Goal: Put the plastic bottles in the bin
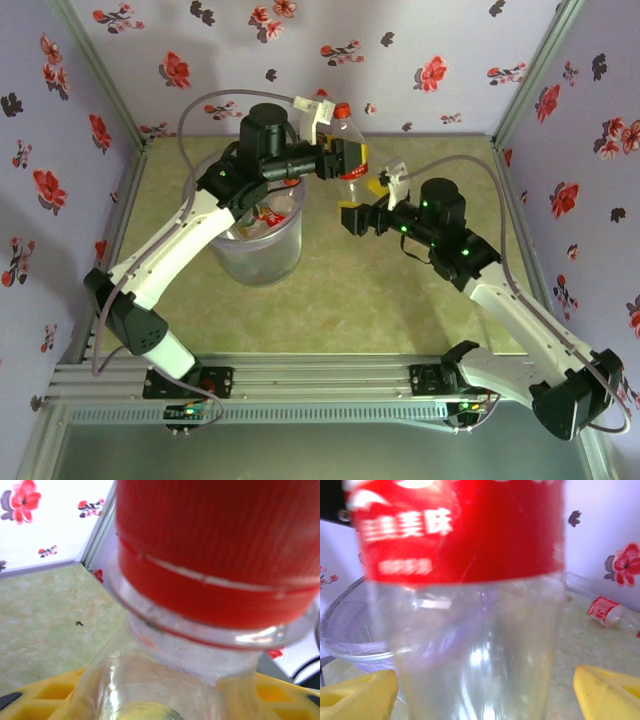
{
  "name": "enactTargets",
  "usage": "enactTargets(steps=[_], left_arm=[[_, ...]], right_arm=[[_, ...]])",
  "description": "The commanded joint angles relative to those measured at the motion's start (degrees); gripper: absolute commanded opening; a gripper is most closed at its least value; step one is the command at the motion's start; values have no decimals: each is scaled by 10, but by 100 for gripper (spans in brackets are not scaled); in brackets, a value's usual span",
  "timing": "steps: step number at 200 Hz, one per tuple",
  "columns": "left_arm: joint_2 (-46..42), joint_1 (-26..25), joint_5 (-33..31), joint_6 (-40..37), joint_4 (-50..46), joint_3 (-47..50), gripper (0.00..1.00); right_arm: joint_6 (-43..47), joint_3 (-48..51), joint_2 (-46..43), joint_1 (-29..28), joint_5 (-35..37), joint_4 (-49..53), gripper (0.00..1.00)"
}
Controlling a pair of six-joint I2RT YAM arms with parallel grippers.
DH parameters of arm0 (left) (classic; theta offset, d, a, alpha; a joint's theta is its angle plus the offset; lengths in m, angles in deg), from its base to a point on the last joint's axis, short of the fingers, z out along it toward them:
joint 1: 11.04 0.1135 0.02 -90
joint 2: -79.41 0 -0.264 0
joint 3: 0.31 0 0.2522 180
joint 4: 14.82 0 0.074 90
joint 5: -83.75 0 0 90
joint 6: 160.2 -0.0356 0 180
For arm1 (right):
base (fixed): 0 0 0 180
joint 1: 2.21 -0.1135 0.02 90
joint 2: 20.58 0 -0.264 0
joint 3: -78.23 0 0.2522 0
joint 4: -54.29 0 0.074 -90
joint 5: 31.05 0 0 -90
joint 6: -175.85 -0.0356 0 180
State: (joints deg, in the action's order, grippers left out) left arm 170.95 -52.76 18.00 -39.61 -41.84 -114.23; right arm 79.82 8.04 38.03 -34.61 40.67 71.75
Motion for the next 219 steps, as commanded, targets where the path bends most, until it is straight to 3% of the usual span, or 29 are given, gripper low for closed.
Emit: enactTargets(steps=[1,37,79,107,143,219], left_arm=[[-23,31,-9,8,37,-30,47],[-70,73,-37,10,64,-36,45],[-149,144,-73,-27,17,-28,40],[-206,201,-123,-68,-58,-27,26],[-239,247,-196,-161,-148,-13,0],[-218,274,-202,-274,-132,104,0]], right_arm=[[0,-27,-42,13,48,35,92],[-34,-25,-84,48,102,63,91],[-45,-18,-51,71,116,80,91],[-51,-2,-33,72,114,64,91],[-57,0,-10,73,104,57,91],[-47,5,-8,78,99,82,91]])
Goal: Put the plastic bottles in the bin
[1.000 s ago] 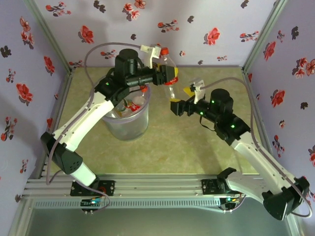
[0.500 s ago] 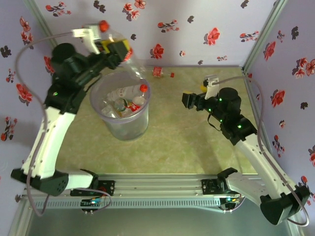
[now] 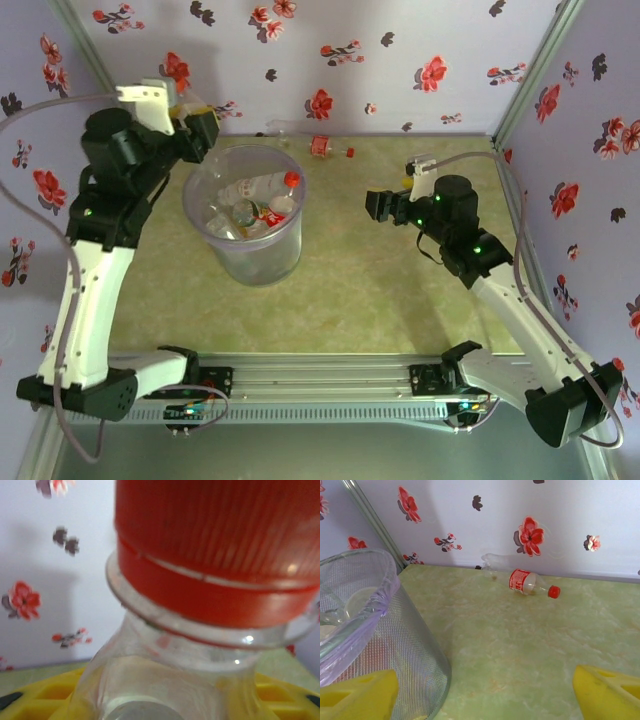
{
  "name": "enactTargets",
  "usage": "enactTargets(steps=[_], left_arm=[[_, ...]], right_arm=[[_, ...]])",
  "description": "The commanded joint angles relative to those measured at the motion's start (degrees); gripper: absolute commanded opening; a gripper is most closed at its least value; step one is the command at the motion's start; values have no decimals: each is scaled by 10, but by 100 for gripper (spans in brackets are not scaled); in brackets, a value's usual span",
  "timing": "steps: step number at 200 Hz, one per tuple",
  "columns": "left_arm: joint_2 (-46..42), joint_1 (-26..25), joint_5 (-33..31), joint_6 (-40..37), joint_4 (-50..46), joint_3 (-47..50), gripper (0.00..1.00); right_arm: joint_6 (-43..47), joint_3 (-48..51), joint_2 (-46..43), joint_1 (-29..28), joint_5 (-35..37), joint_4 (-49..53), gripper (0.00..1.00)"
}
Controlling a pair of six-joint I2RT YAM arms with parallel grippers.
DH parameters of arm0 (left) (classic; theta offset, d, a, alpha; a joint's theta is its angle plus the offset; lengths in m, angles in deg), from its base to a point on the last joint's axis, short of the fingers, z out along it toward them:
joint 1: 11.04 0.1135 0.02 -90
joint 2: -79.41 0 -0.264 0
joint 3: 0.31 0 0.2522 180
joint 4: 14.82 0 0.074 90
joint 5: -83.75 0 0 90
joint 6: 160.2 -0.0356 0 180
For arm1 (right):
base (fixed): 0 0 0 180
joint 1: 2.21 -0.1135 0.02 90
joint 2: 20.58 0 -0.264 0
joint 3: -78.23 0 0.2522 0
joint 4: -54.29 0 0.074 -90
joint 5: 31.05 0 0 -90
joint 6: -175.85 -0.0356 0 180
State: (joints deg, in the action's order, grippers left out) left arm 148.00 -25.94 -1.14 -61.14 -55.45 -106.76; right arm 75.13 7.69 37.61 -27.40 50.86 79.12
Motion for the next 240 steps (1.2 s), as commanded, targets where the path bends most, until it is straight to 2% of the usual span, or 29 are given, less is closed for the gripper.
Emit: enactTargets(steps=[1,45,94,179,218,240], left_arm=[[13,6,-11,-59,5,32,0],[37,6,5,-98,54,93,0],[73,5,42,-117,60,109,0],[148,-14,49,-166,-40,78,0],[149,-30,49,-186,-67,77,0],[137,-39,52,-192,-73,75,30]], right_arm=[[1,8,-4,6,-3,8,91],[2,11,-3,8,-9,9,91],[1,16,4,9,-16,2,91],[3,21,8,12,-19,3,91],[3,21,9,12,-21,2,91],[3,21,12,13,-21,2,91]])
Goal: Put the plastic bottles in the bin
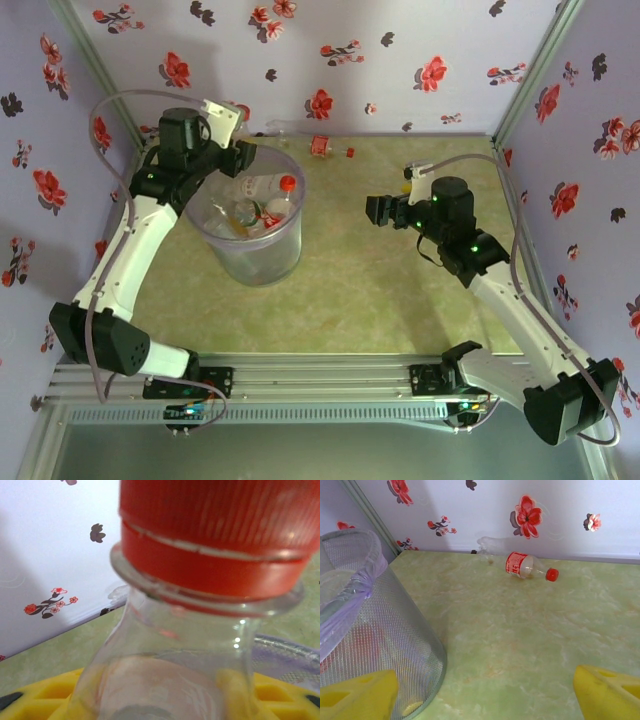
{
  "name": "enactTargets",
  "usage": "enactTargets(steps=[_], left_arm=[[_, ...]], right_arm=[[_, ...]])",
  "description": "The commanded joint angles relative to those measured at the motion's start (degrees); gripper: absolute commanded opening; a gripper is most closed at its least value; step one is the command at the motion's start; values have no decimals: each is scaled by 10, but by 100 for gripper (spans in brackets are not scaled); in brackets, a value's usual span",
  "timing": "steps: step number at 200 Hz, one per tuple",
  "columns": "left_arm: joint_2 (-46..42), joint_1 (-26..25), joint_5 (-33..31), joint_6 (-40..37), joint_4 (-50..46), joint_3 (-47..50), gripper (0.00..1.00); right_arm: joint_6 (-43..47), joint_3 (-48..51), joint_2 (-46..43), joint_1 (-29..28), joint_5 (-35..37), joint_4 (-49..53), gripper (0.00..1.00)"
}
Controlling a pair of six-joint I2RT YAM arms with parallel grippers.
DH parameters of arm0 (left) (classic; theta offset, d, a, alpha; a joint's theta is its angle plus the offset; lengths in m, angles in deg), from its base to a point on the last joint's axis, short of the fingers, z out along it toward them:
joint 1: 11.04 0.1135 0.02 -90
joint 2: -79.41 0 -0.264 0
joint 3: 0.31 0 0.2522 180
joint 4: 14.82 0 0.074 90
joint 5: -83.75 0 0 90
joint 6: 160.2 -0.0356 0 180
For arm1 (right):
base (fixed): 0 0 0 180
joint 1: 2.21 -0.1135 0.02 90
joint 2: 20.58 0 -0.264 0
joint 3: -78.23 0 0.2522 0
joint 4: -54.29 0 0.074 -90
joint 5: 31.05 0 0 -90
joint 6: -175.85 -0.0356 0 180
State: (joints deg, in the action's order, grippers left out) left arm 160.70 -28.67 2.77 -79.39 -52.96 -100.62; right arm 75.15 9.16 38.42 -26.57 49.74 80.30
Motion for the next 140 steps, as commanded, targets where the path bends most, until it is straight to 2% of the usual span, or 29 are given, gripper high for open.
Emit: enactTargets(steps=[1,5,12,18,31,46,66,140], left_arm=[[9,-12,13,-10,-98,13,32],[7,-13,15,-11,-99,13,39],[4,-16,19,-12,-100,10,57],[0,-19,21,-13,-101,8,67],[-6,-26,25,-14,-101,4,82],[-13,-36,26,-14,-100,-2,93],[-23,-43,29,-13,-94,-8,99],[-70,-46,54,33,-22,10,99]], right_arm=[[2,7,3,4,-10,-10,91],[2,6,4,4,-10,-11,91],[2,6,6,4,-11,-12,91],[2,7,7,4,-11,-12,91],[0,8,8,5,-12,-15,91],[-1,9,10,4,-13,-16,91],[-2,9,11,5,-13,-16,91],[-18,4,26,5,-34,-35,90]])
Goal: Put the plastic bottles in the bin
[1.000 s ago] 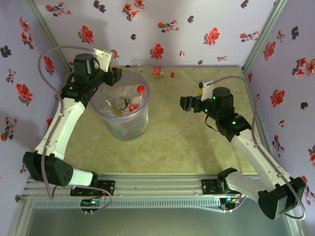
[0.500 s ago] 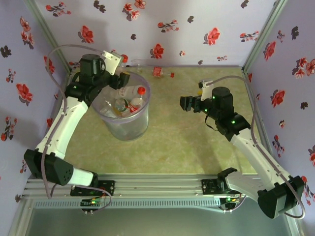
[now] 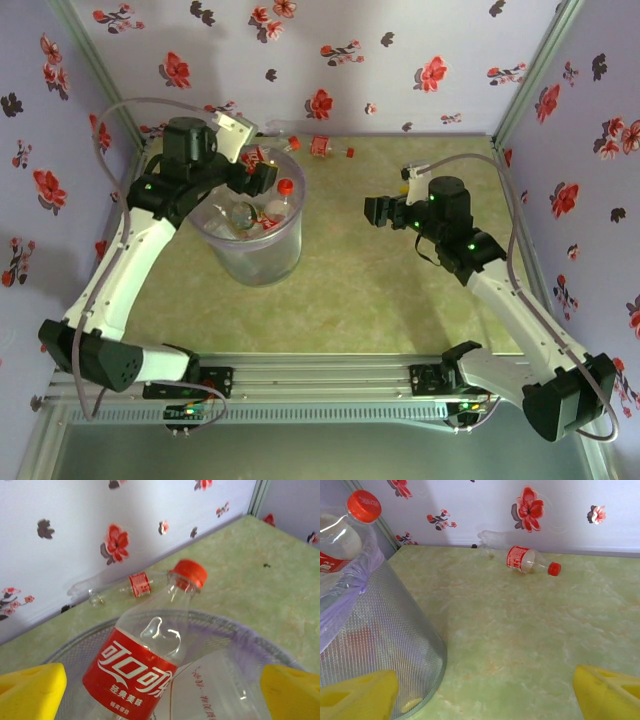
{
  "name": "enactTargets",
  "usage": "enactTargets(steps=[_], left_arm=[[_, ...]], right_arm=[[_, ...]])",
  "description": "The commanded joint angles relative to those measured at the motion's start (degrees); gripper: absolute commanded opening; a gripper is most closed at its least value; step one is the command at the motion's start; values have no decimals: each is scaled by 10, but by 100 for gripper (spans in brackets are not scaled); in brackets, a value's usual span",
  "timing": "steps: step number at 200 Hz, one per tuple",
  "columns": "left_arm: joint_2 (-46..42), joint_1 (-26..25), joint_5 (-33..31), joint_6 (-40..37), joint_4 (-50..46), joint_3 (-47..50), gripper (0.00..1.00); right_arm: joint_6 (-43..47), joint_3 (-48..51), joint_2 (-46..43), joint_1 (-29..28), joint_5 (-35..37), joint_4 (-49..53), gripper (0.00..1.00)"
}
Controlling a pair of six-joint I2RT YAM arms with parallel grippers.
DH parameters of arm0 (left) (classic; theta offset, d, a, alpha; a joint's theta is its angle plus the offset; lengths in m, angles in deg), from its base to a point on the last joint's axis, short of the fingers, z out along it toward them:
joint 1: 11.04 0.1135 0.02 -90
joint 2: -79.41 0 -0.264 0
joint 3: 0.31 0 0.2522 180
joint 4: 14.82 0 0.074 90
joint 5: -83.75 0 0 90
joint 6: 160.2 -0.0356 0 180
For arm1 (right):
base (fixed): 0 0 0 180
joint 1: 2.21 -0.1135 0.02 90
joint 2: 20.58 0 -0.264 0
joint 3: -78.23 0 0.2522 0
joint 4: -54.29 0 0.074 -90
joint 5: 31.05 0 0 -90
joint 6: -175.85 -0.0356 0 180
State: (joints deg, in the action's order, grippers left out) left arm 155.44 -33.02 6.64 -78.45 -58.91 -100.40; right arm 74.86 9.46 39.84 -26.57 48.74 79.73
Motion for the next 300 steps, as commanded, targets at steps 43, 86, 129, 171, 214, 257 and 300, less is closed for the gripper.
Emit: enactTargets(steps=[43,86,129,171,214,257,300], left_arm=[[12,-2,-6,44,44,16,90],[17,10,-31,81,81,74,78],[4,15,-31,95,92,93,78],[-13,17,-29,94,79,65,85],[-31,18,-43,157,53,23,95],[-61,18,-44,237,36,40,98],[-83,18,-39,269,7,61,99]], right_arm=[[-24,-2,18,5,-29,-40,88],[-15,6,11,5,-17,-27,88],[7,-1,38,9,-15,-35,89],[65,-24,94,33,-24,-25,92],[109,-82,168,56,-41,-3,93],[196,-176,275,67,-23,62,93],[241,-294,421,87,-27,75,93]])
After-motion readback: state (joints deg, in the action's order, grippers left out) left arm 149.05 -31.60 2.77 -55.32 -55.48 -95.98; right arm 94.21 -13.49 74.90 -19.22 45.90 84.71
